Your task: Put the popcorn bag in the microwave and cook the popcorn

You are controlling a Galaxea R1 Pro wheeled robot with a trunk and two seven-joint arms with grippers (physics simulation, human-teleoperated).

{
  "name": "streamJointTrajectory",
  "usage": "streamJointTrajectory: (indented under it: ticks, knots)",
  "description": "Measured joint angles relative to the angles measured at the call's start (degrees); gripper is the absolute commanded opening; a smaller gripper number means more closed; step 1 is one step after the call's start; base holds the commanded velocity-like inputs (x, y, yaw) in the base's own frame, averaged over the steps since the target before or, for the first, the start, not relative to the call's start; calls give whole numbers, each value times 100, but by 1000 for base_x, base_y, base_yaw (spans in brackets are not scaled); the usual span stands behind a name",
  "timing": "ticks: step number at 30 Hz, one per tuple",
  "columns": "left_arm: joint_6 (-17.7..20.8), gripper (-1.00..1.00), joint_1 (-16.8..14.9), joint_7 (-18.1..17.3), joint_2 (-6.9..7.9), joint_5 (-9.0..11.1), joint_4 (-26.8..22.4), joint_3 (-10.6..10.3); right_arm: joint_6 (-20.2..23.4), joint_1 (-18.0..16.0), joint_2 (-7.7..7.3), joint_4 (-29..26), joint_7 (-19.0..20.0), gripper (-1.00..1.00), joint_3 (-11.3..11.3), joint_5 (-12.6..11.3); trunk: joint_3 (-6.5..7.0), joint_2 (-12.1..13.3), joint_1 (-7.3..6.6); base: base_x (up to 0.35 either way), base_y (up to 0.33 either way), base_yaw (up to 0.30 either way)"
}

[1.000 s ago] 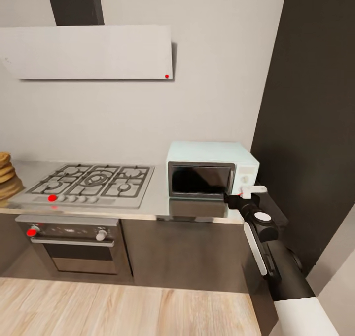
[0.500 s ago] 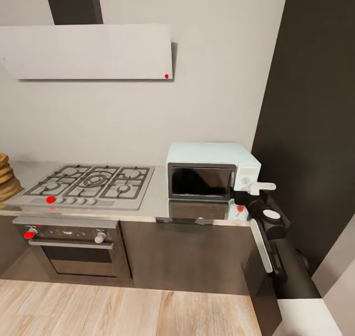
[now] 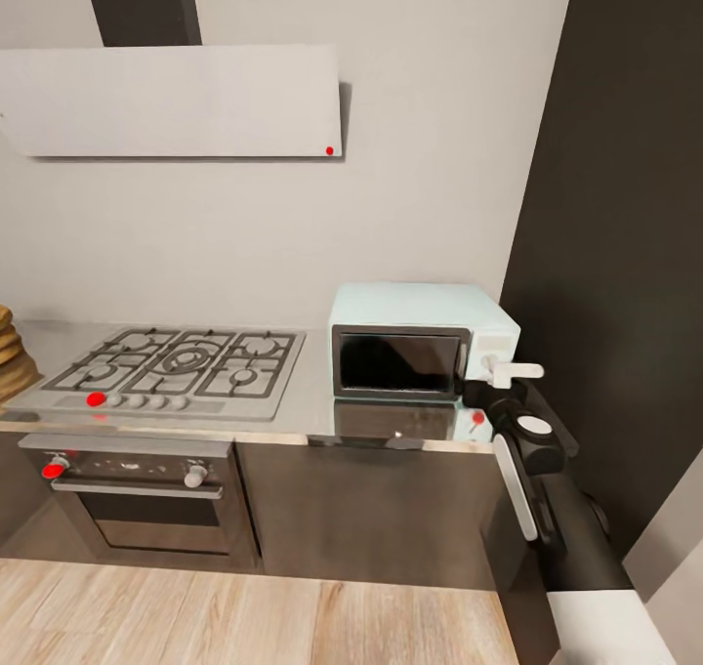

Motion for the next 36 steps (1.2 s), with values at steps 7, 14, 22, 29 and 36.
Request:
streamJointTrajectory:
  ticks: [7,14,22,29,36]
  knots:
    - [0,100,0,0,0,0,-2,4,-8,-7,-14,297,5,100,6,3,0,-1,-2,116,-22,0]
    - [1,100,0,0,0,0,4,3,-16,0,-21,312,12,100,3,15,0,0,0,20,-5,0]
    - [0,100,0,0,0,0,-2,-1,-18,1,-19,311,14,100,6,16,0,-1,-1,167,0,0]
    - [1,100,0,0,0,0,0,0,-12,-5,-19,318,24,100,8,3,0,0,-1,34,0,0]
    - [0,100,0,0,0,0,0,0,-9,-8,-21,333,34,100,16,0,0,0,0,80,0,0]
